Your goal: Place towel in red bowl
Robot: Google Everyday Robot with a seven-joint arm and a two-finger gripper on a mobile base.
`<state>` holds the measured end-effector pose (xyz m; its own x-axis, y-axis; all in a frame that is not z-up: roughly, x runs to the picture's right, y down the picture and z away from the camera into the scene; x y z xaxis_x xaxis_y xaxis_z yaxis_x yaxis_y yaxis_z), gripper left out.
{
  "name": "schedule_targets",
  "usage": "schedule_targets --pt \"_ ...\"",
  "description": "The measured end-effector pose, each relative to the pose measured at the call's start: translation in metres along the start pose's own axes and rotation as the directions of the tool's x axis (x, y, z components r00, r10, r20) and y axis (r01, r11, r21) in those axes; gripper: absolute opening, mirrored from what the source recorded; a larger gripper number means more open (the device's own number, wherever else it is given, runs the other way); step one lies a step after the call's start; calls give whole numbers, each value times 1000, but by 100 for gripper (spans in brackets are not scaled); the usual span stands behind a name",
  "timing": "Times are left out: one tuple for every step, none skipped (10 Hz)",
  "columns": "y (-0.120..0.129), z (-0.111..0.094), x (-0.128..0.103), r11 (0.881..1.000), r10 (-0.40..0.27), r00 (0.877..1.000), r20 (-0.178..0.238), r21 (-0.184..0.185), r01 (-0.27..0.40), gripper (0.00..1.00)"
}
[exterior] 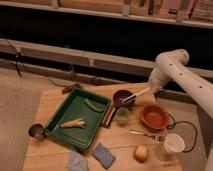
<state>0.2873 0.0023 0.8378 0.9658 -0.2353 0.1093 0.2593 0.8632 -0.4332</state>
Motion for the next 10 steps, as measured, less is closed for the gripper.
schedule_targets --pt "0 10 -7 999 -13 1000 0 -36 13 31" --pt "1 20 -14 996 -45 999 -4 -72 45 43" --pt "0 22 -19 994 -65 998 -1 -87 64 51" --pt "-1 23 -27 988 -107 994 -2 -109 106 64" --pt "-1 22 -32 985 -130 991 -6 -117 128 72" --pt "0 19 -36 980 -156 988 -17 -124 153 78" --pt "0 16 -41 977 -177 984 -27 -127 173 80" --pt "-1 13 -46 975 -189 981 -33 -127 183 80" --pt "-2 8 -48 975 -195 980 -44 -121 188 80" --pt "-2 5 -48 975 -195 980 -46 -114 188 80"
